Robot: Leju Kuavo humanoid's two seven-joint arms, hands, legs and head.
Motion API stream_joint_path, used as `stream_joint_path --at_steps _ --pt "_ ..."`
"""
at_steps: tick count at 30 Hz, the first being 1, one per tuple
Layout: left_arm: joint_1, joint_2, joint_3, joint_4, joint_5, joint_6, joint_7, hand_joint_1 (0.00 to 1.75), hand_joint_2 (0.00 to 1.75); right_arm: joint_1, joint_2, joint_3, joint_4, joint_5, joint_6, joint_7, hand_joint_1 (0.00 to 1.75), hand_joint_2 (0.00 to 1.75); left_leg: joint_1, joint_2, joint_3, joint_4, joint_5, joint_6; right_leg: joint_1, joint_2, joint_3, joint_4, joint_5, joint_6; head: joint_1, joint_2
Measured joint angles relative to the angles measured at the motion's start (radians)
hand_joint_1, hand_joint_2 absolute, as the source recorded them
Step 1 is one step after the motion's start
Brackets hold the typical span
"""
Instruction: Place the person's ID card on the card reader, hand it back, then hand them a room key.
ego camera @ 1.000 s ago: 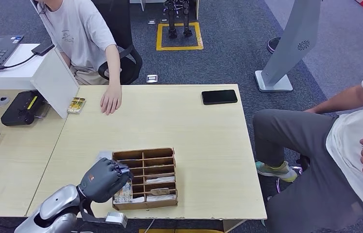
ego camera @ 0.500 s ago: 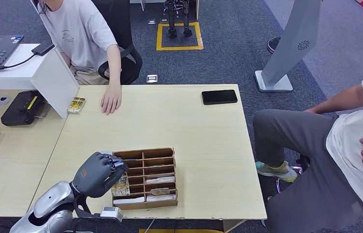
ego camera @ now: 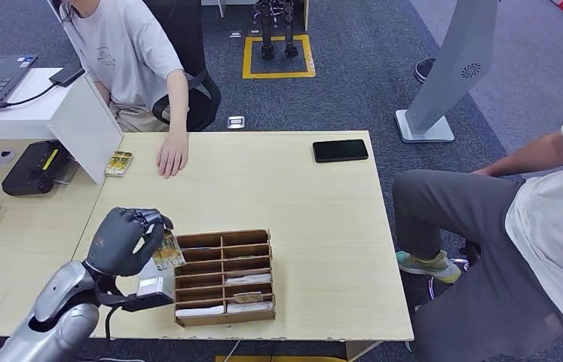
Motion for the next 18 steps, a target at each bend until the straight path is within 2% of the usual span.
stream_joint_path --at_steps 6,11,15,18 --pt "-0.056 -0.002 0.125 0.0 0.031 -0.026 0.005 1.75 1.75 0.003 0.0 0.0 0.0 0.002 0.0 0.001 0.0 1.75 0.0 0.0 0.0 0.0 0.0 0.0 0.0 0.0 0.0 0.0 0.0 0.0 0.0 0.0" --pt "-0.115 -0.006 0.205 0.02 -0.055 -0.004 0.082 1.75 1.75 0.003 0.0 0.001 0.0 0.008 0.0 0.005 0.0 1.75 0.0 0.0 0.0 0.0 0.0 0.0 0.0 0.0 0.0 0.0 0.0 0.0 0.0 0.0" --pt "-0.166 -0.02 0.239 0.096 -0.128 0.043 0.151 1.75 1.75 0.003 0.0 0.006 0.0 0.018 0.0 0.007 0.0 1.75 0.0 0.0 0.0 0.0 0.001 0.0 0.0 0.0 0.0 0.0 0.001 0.0 0.0 0.0" --pt "-0.201 -0.032 0.257 0.167 -0.133 0.072 0.163 1.75 1.75 0.002 0.0 0.009 0.0 0.022 0.0 0.005 0.0 1.75 0.0 0.0 0.0 0.0 0.001 0.0 0.0 0.0 0.0 0.0 0.001 0.0 0.0 0.0"
